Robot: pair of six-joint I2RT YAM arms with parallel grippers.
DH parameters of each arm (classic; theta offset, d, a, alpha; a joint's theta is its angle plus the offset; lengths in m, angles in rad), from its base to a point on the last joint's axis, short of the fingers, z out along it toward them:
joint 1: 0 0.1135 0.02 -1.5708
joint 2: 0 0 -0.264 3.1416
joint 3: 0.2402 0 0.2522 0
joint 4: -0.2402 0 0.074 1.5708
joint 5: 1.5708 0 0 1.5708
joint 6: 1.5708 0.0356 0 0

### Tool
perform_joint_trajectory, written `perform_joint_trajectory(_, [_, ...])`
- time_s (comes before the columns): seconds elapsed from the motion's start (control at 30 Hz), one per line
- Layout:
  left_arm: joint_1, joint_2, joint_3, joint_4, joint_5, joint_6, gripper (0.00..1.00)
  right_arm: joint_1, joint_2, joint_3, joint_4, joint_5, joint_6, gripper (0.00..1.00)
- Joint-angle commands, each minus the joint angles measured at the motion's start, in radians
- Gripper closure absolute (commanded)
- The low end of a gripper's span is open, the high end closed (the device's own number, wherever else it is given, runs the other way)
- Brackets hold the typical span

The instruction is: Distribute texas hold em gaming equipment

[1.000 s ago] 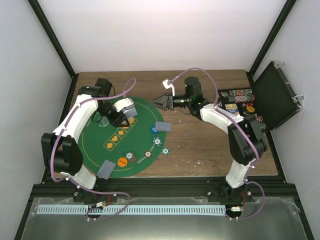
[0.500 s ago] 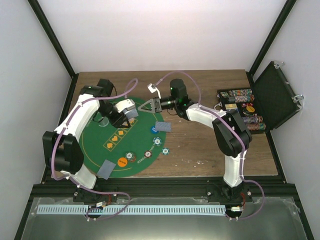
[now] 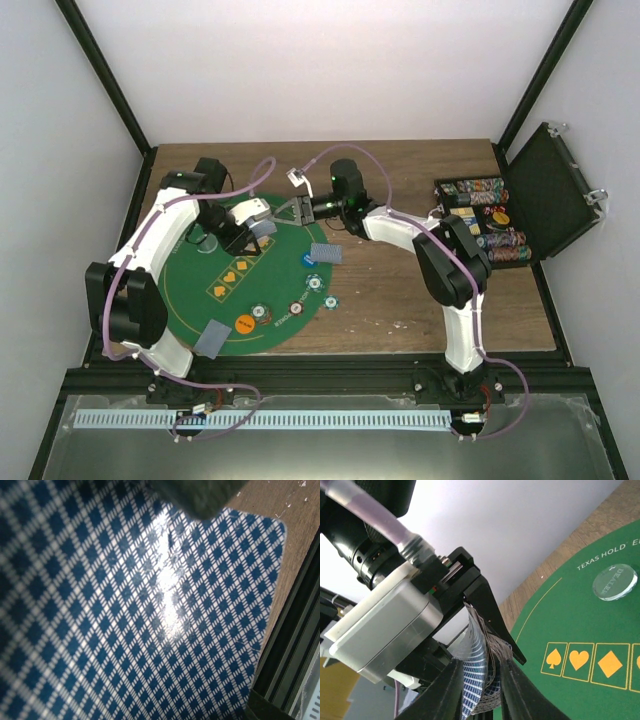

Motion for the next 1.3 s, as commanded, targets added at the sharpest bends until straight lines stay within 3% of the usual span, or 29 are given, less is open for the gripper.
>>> perform_joint_trajectory(0.0, [-0.003, 0.006, 0.013, 0.005, 0.022, 0.018, 0.52, 0.016, 0.015, 0.046, 0.011, -0.009, 0.005, 0.79])
perform_joint_trajectory(0.23, [-0.002, 0.002, 0.007, 0.007, 0.019, 0.022, 0.52, 0.016, 0.002, 0.055, -0.002, -0.015, -0.008, 0.99])
perform_joint_trajectory(0.7, [0.013, -0.009, -0.051, 0.063, -0.020, 0.015, 0.53, -0.096, -0.168, -0.036, -0.160, 0.026, -0.139, 0.99])
perform_joint_trajectory(0.93, [0.095, -0.006, -0.040, 0.092, -0.027, -0.030, 0.53, -0.188, -0.247, -0.072, -0.263, 0.060, -0.230, 0.99])
perform_joint_trajectory(1.07, [0.208, -0.010, -0.035, 0.127, -0.056, -0.076, 0.53, -0.167, -0.225, 0.033, -0.521, 0.163, -0.432, 0.99])
perform_joint_trajectory(1.27, [0.353, -0.011, -0.006, 0.169, -0.084, -0.157, 0.53, 0.009, -0.042, 0.309, -0.843, 0.081, -0.702, 0.99])
